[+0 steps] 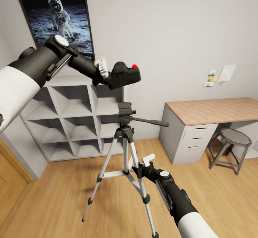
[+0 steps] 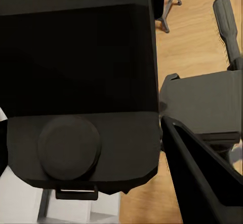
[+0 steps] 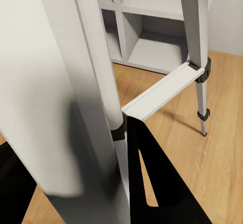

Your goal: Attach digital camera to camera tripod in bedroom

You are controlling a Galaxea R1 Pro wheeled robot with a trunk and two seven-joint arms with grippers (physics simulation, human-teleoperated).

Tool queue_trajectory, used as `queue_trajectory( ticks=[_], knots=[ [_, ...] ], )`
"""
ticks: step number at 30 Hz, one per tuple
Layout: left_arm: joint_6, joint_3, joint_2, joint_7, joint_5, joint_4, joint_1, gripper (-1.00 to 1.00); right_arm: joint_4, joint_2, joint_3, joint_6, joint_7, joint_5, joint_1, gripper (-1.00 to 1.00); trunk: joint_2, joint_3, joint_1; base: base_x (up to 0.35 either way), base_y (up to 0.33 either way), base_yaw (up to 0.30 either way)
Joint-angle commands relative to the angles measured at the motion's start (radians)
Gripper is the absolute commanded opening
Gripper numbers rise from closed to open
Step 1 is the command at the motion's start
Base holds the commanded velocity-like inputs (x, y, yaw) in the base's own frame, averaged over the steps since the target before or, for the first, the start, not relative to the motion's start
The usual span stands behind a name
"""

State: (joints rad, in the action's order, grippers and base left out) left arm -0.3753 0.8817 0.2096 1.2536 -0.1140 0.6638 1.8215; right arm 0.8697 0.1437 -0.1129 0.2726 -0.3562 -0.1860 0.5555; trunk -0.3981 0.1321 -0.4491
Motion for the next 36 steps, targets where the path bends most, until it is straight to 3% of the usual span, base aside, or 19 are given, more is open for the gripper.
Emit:
queue_trajectory(
  ticks=[1, 7, 22, 36],
  knots=[
    [-0.004, 0.006, 0.0, 0.008, -0.009, -0.019, 0.002, -1.0, -0.023, 0.0, 0.004, 0.083, -0.009, -0.029, 0.001, -1.0, -0.002, 0.002, -0.001, 0.0, 0.0, 0.0],
    [0.003, 0.007, -0.002, 0.021, -0.007, -0.062, 0.002, -1.0, -0.023, 0.0, 0.004, 0.083, -0.009, -0.029, 0.001, -1.0, -0.002, 0.002, -0.001, 0.0, 0.0, 0.0],
    [-0.024, 0.006, -0.014, 0.028, -0.011, -0.075, 0.002, -1.0, -0.023, 0.001, 0.004, 0.083, -0.009, -0.029, 0.001, -1.0, -0.002, 0.002, -0.001, 0.0, 0.0, 0.0],
    [-0.151, 0.011, -0.022, 0.03, -0.007, -0.056, 0.002, -1.0, -0.023, 0.001, 0.004, 0.083, -0.008, -0.029, 0.0, -1.0, -0.002, 0.002, -0.001, 0.0, 0.0, 0.0]
  ],
)
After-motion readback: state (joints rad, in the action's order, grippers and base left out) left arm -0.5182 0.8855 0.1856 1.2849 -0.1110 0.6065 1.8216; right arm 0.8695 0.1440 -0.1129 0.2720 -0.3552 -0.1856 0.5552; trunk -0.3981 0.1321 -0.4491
